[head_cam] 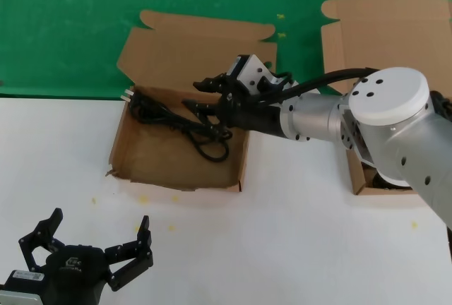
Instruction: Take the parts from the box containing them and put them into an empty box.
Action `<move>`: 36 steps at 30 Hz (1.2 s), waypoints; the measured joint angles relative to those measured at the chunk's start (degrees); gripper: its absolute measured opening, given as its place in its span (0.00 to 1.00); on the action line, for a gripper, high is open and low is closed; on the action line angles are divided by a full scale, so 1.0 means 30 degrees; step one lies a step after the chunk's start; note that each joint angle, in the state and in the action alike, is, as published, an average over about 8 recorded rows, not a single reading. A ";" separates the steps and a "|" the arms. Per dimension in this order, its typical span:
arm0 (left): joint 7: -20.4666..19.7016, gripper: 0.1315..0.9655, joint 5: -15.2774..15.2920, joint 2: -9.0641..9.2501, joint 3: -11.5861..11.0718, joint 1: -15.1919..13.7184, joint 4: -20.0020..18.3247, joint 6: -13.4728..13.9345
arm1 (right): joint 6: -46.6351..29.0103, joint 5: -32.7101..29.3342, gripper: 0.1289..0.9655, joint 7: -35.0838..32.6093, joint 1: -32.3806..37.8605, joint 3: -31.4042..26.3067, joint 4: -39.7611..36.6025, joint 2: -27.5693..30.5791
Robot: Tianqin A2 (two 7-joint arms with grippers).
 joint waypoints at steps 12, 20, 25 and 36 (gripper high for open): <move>0.0000 1.00 0.0000 0.0000 0.0000 0.0000 0.0000 0.0000 | -0.0874 -0.2145 0.30 0.1419 -0.0204 0.0800 0.1087 0.1202; 0.0000 1.00 0.0000 0.0000 0.0000 0.0000 0.0000 0.0000 | -0.0641 -0.6730 0.50 0.6752 -0.1499 0.1705 0.7676 0.5370; 0.0000 1.00 0.0000 0.0000 0.0000 0.0000 0.0000 0.0000 | -0.0371 -0.9631 0.66 1.0148 -0.2672 0.2648 1.1695 0.7871; 0.0001 1.00 0.0000 0.0000 0.0000 0.0000 0.0000 0.0000 | -0.0052 -1.1246 0.86 1.1867 -0.4032 0.3764 1.4175 0.9166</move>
